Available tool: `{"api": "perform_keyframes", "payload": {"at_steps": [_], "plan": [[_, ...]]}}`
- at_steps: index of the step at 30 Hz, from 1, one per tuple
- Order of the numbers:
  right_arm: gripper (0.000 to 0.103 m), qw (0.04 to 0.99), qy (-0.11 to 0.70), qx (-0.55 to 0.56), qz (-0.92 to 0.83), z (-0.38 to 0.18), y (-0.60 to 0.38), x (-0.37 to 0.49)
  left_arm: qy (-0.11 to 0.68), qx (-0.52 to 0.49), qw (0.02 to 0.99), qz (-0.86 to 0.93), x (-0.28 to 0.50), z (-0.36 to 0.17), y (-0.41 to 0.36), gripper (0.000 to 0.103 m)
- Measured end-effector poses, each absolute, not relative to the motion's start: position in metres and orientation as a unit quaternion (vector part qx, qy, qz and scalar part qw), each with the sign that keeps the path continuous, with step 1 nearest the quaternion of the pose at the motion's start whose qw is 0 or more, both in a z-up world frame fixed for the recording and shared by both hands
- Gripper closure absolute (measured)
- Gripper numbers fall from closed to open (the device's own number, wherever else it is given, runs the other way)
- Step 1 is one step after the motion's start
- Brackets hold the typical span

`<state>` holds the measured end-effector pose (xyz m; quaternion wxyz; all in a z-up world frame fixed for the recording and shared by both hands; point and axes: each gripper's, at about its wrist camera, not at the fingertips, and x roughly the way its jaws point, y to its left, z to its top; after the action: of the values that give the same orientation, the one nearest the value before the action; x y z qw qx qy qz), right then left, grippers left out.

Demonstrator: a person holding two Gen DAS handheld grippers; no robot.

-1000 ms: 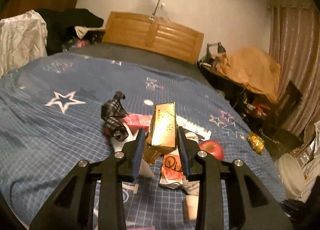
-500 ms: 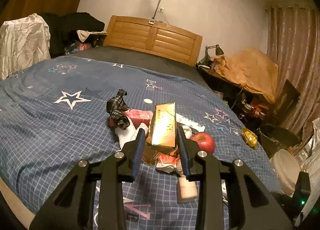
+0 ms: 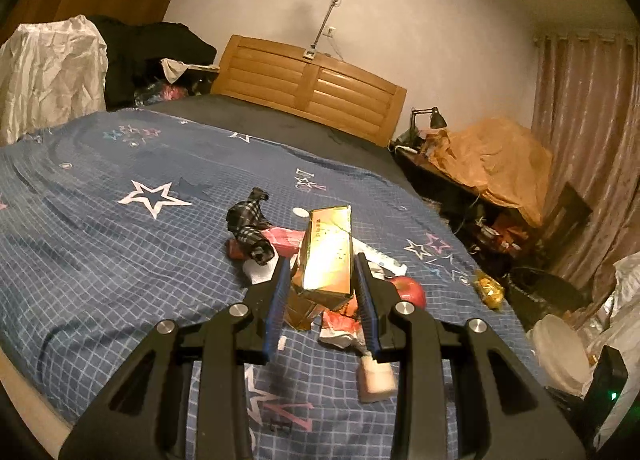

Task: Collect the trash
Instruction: 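Carry the gold box and white wrapper over the white bucket with both tools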

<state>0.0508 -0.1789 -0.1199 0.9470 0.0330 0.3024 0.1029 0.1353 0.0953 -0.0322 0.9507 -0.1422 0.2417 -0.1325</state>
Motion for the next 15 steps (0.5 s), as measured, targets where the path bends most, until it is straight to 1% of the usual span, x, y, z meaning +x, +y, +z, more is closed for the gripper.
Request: {"api": "perform_keyframes", "payload": {"at_steps": [7,15], "plan": [[0.076,0.960,0.263,0.052,0.079,-0.091,-0.199,0.035,0.246,-0.131,0.947,-0.161,0.128,-0.025,0.071,0.072],[0.076,0.974,0.218,0.066,0.001,-0.050,-0.265,0.003,0.243,-0.084,0.934,-0.248,0.122,-0.006,-0.022,0.072]]}}
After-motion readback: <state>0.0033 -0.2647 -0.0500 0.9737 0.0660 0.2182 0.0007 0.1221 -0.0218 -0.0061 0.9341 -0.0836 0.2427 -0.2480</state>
